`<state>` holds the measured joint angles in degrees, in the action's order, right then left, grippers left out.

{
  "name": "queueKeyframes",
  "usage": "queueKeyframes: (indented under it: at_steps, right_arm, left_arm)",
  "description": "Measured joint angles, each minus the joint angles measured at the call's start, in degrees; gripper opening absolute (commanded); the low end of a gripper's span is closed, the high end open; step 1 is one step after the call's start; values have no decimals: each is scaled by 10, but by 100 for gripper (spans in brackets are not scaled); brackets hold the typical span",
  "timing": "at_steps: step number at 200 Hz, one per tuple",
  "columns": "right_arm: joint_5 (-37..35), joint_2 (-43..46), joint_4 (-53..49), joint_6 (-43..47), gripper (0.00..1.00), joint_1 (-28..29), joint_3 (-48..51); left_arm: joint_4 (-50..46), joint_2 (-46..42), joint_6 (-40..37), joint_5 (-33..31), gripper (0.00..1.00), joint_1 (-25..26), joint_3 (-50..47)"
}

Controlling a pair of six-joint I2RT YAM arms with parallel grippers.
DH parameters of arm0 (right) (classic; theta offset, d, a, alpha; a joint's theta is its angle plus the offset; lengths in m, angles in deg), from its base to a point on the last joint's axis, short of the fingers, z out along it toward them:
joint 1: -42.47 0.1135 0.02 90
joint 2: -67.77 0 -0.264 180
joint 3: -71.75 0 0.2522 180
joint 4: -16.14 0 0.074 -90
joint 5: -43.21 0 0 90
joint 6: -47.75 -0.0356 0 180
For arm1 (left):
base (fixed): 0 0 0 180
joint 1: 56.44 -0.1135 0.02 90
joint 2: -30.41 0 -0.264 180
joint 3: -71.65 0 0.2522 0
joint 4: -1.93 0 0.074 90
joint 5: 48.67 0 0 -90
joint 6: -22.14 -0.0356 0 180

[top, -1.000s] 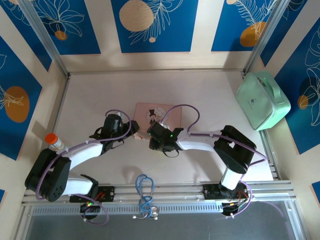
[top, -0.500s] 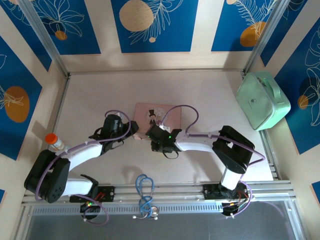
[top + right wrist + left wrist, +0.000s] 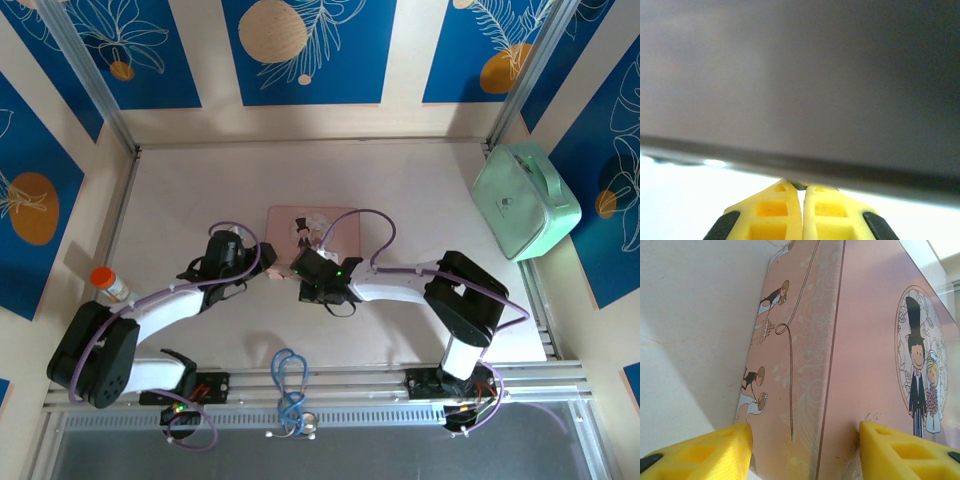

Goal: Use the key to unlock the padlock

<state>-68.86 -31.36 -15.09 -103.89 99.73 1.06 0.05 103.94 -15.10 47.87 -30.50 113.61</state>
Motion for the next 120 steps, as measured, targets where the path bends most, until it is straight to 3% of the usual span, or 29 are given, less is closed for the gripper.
queueKeyframes:
  at_steps: [20,44,120]
  right_arm:
    - [7,0,-7,17,32,-6,-2]
    - [9,0,-24,43,43,-9,-8]
    - [-26,-44,-64,94,45,8,-71]
  left_arm:
    - [2,0,0,0,57,0,0]
    - [2,0,0,0,57,0,0]
    - [-14,-10,-1,0,57,0,0]
